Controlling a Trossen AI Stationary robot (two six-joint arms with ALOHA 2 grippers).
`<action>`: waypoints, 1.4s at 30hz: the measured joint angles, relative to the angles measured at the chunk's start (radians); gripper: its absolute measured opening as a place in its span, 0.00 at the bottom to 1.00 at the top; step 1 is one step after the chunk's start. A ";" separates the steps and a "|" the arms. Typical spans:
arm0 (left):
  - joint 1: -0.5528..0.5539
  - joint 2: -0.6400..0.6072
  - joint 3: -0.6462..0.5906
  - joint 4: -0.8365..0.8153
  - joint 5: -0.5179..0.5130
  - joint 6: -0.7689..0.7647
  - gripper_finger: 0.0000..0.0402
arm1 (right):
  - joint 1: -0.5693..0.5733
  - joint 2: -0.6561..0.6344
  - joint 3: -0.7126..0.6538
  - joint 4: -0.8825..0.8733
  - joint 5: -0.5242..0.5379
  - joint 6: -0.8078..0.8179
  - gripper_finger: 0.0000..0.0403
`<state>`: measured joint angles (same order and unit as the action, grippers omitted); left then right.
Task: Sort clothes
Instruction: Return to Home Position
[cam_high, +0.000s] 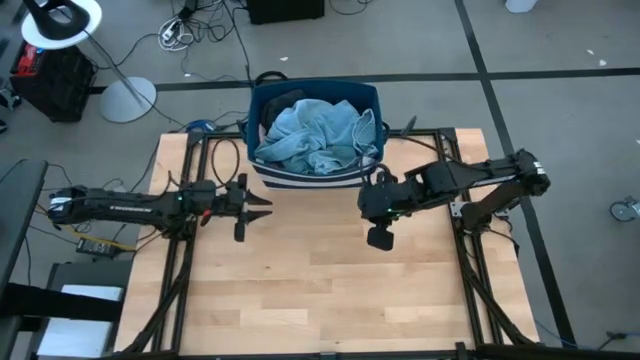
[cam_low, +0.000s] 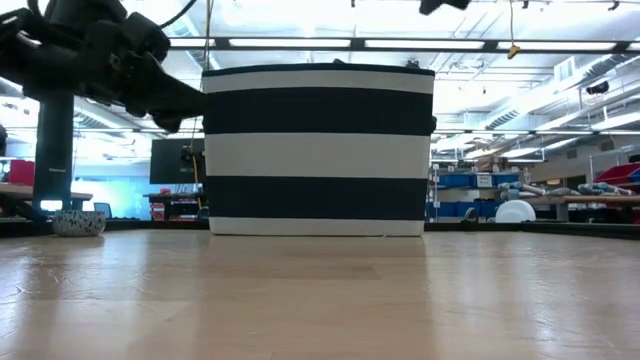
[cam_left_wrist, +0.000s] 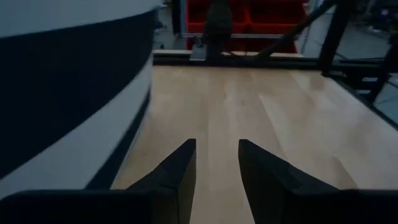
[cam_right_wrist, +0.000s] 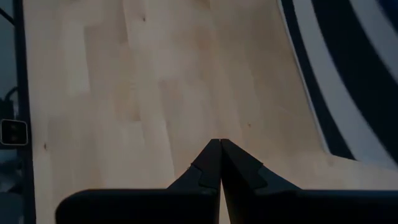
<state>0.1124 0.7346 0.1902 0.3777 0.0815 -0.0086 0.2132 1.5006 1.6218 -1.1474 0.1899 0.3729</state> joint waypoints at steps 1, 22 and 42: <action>0.000 -0.039 0.000 -0.043 -0.011 -0.002 0.32 | 0.000 -0.020 -0.041 0.038 -0.002 0.001 0.03; -0.003 -0.499 -0.182 -0.129 -0.069 -0.022 0.32 | 0.004 -0.319 -0.630 0.490 -0.045 0.171 0.01; -0.004 -0.736 -0.182 -0.271 -0.003 -0.052 0.32 | 0.001 -0.362 -0.685 0.523 -0.046 0.136 0.02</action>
<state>0.1085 -0.0012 0.0078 0.1065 0.0783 -0.0605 0.2142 1.1382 0.9363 -0.6247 0.1440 0.5091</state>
